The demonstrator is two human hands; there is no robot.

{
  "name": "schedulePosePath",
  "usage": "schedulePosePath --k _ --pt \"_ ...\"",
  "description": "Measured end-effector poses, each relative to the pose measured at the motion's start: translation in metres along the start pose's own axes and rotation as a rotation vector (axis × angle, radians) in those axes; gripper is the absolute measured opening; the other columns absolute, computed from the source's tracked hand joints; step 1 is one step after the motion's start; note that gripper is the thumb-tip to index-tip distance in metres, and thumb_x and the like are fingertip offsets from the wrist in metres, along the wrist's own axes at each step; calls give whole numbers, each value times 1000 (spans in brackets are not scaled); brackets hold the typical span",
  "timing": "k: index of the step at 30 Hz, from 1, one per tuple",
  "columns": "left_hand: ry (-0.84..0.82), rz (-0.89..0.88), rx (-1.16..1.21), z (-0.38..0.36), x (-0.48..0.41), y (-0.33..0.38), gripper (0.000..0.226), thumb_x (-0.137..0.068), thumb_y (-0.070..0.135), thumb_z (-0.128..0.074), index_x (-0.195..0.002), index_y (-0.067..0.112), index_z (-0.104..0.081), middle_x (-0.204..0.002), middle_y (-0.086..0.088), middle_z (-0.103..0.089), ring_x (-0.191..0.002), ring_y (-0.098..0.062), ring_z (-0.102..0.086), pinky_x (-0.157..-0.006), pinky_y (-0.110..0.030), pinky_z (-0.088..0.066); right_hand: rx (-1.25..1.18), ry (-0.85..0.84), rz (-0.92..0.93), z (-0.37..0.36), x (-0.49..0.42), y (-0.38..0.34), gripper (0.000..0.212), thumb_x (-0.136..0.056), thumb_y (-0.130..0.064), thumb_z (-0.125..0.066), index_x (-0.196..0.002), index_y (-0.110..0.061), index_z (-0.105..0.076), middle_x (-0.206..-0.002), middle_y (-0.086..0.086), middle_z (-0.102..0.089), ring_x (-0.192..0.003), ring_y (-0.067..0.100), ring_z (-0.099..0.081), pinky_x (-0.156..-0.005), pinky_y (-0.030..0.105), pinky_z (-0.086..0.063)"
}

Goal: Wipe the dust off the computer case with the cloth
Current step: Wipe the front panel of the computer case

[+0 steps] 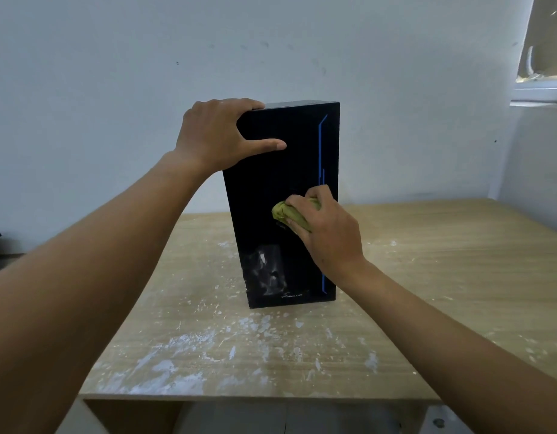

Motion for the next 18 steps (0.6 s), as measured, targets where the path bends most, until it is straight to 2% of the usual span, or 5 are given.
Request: schedulePosePath --k 6,13,18 --pt "0 6 7 1 1 0 85 -66 84 -57 -131 29 -60 -128 8 -65 -117 -20 -60 -99 -37 -40 63 -111 92 -21 38 -5 26 -83 -30 -75 -103 -20 -63 -94 5 -55 -60 17 -53 -45 28 -47" --pt "-8 5 -1 1 0 -1 83 -67 82 -59 -132 29 -59 -128 8 -65 -117 -20 -60 -98 -35 -41 132 -282 138 -42 87 -5 46 -63 -11 -86 -102 -20 -64 -93 6 -54 -60 18 -51 -46 28 -41" --pt "-7 9 1 0 0 -1 83 -67 83 -59 -131 30 -60 -129 9 -64 -117 -19 -60 -99 -35 -40 139 -312 122 -42 93 -6 52 -54 -8 -90 -99 -21 -67 -91 6 -56 -57 18 -51 -45 28 -41"
Point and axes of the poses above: each hand's wrist, its own x-axis away from the middle knuckle, its own z-axis out of the back of the hand, y = z × x, the point moved 2 cm from there along -x, towards the middle knuckle
